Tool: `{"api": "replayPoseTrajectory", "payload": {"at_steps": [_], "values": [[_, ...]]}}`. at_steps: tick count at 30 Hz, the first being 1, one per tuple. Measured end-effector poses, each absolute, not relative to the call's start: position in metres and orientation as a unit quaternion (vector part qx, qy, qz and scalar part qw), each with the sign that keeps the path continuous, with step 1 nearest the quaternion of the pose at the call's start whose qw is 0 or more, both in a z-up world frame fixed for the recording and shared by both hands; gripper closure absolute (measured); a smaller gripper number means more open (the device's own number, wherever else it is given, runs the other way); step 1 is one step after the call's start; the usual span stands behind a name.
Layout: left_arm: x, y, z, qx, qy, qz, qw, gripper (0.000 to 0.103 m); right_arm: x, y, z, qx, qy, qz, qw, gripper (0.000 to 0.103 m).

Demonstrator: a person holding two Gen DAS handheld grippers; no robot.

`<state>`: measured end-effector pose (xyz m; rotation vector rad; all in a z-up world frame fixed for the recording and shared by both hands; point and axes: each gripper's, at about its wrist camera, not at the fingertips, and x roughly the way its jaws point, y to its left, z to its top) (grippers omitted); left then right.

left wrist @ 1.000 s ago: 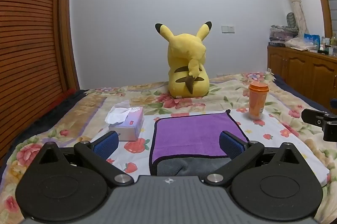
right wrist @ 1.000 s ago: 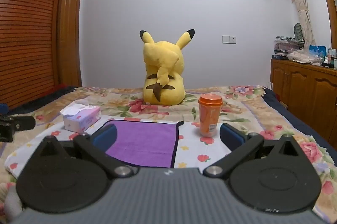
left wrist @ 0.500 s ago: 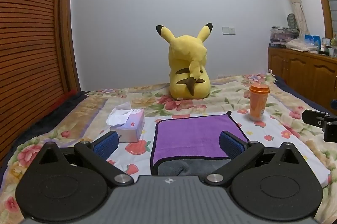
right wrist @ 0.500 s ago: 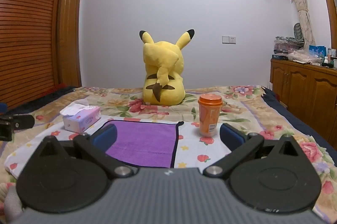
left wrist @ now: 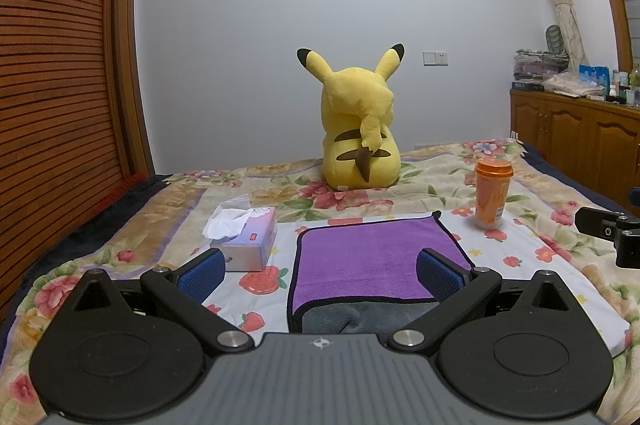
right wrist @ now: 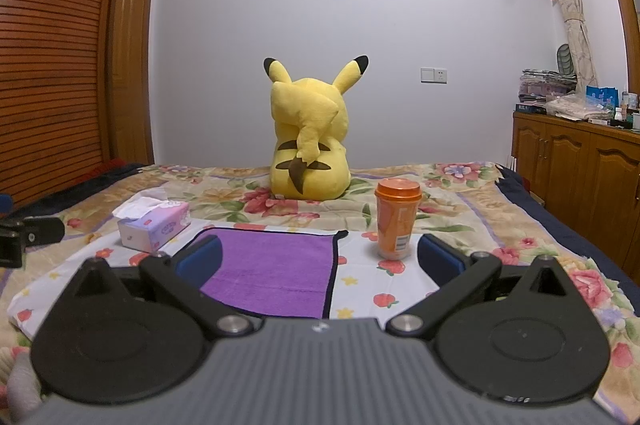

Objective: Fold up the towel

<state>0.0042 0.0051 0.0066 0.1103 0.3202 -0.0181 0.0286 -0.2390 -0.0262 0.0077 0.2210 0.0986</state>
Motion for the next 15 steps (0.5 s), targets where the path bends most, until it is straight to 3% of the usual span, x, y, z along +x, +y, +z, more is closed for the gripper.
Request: {"api": "replayPoseTrajectory", "payload": {"at_steps": [15], "values": [[0.0072, 0.0077, 0.0108, 0.056, 0.159, -0.009, 0.986, 0.000, 0.0288, -0.2397, -0.0262, 0.004, 0.111, 0.049, 0.993, 0.000]]}}
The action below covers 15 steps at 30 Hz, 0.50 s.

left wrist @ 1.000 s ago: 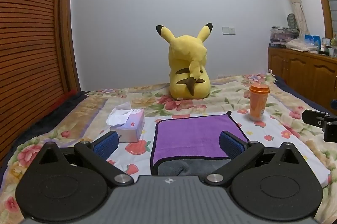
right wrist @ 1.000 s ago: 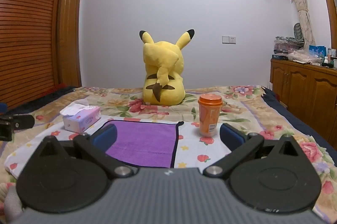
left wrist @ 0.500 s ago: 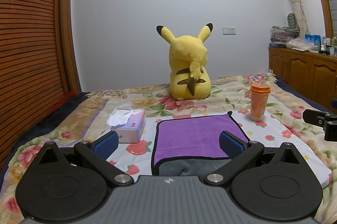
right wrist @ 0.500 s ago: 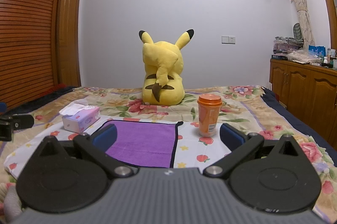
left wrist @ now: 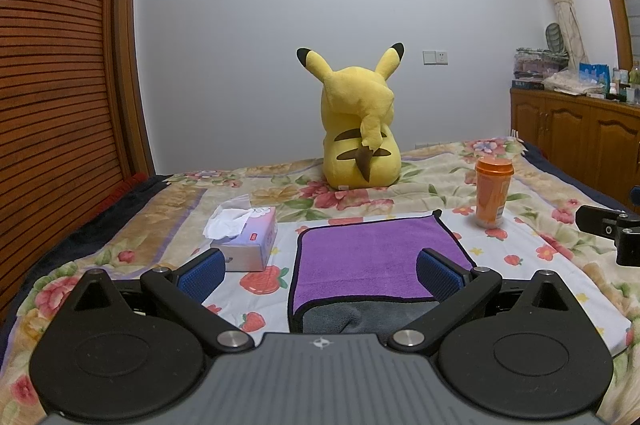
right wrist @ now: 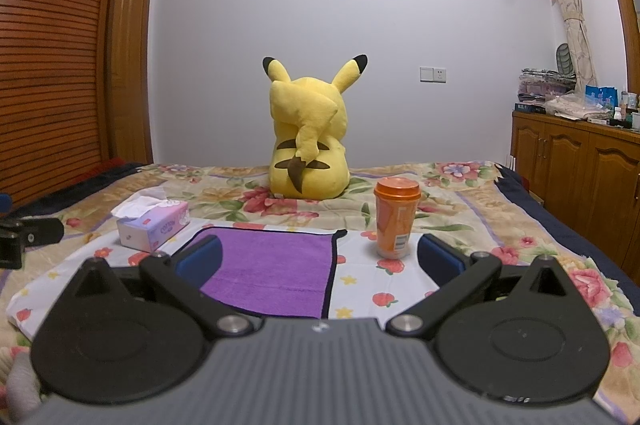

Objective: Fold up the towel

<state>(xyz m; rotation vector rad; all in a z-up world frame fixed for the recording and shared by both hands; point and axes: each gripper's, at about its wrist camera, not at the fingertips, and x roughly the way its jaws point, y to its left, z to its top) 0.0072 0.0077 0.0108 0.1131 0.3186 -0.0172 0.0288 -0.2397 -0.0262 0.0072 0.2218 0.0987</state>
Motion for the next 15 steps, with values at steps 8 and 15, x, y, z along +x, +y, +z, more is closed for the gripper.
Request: {"api": "replayPoseTrajectory", "payload": {"at_steps": [8, 15], "values": [[0.0070, 0.0070, 0.0103, 0.057, 0.158, -0.008, 0.986, 0.000, 0.0288, -0.2400, -0.0263, 0.004, 0.111, 0.049, 0.993, 0.000], [0.0063, 0.0063, 0.0097, 0.058, 0.158, -0.008, 0.986, 0.000, 0.0290, -0.2402, -0.0262, 0.003, 0.111, 0.049, 0.993, 0.000]]}}
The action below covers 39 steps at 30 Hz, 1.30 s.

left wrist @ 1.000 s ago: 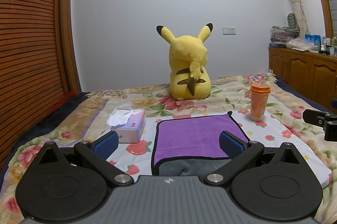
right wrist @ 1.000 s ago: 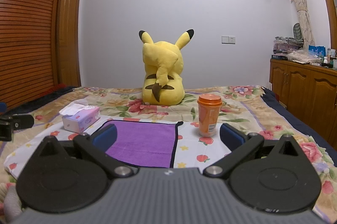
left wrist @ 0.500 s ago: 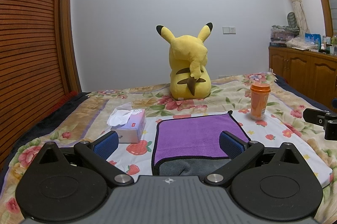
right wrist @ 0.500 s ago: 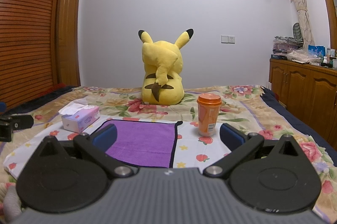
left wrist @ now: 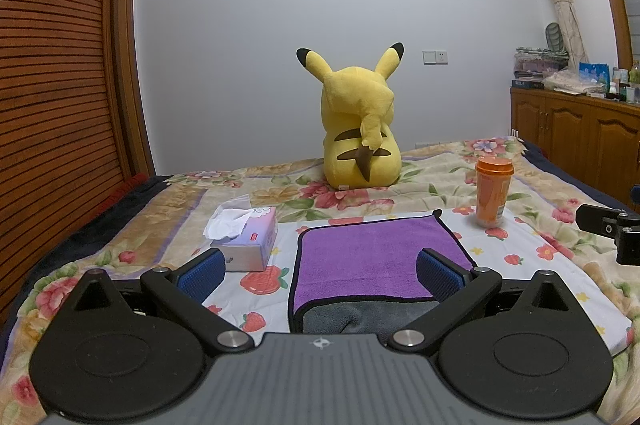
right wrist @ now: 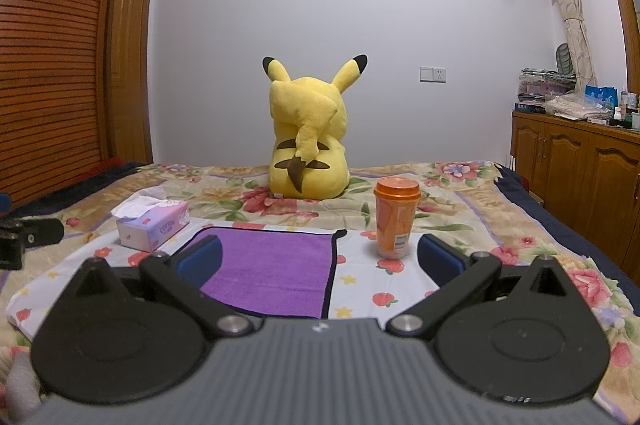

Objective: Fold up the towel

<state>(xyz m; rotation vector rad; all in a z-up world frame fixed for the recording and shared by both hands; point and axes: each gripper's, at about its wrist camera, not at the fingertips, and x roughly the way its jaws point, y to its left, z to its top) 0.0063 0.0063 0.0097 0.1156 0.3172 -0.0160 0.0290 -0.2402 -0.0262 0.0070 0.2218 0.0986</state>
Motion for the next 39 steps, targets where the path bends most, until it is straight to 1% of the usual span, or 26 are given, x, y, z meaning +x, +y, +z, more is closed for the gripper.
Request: {"api": "replayPoseTrajectory", "payload": {"at_steps": [25, 39], "values": [[0.002, 0.010, 0.010, 0.060, 0.159, -0.008, 0.985, 0.000, 0.028, -0.239, -0.026, 0.004, 0.112, 0.050, 0.992, 0.000], [0.011, 0.008, -0.003, 0.069, 0.187, -0.012, 0.980, 0.000, 0.032, -0.237, -0.029, 0.000, 0.134, 0.050, 0.990, 0.000]]}}
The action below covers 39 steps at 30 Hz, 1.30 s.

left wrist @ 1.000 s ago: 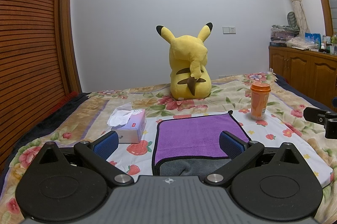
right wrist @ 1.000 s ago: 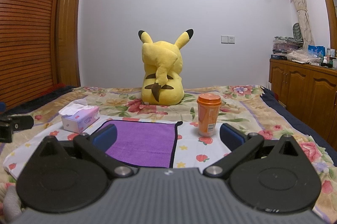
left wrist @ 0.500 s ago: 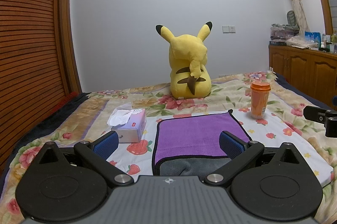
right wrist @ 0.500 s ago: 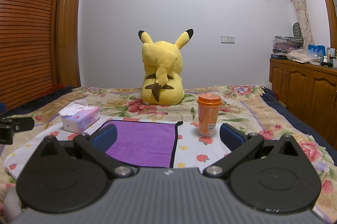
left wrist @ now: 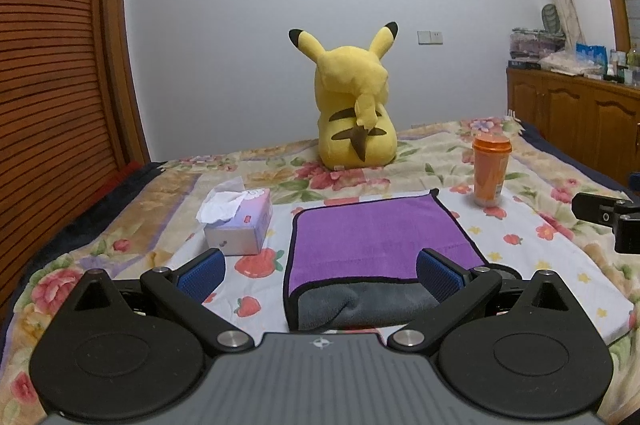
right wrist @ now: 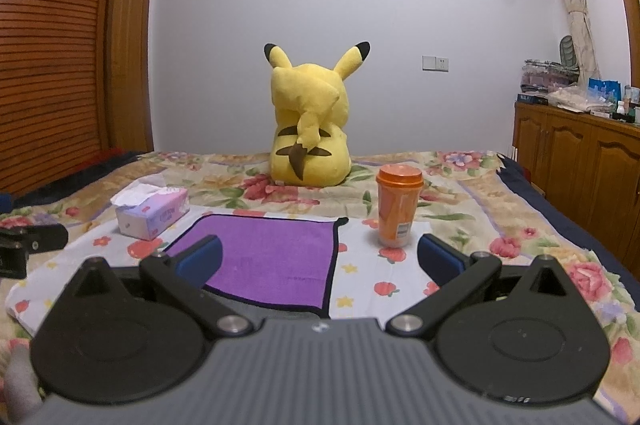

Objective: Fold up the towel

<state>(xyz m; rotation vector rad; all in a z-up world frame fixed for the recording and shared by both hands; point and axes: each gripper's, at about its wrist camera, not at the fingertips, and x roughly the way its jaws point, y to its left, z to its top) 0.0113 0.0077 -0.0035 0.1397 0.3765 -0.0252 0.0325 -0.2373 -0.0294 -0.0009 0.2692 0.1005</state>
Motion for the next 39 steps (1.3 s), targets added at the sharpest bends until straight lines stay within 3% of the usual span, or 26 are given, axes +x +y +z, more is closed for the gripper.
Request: {"api": "replayPoseTrajectory", "payload": {"at_steps": [39], "values": [[0.089, 0.017, -0.019, 0.092, 0.247, -0.007, 0.965, 0.000, 0.091, -0.227, -0.045, -0.022, 0.195, 0.082, 0.977, 0.000]]}}
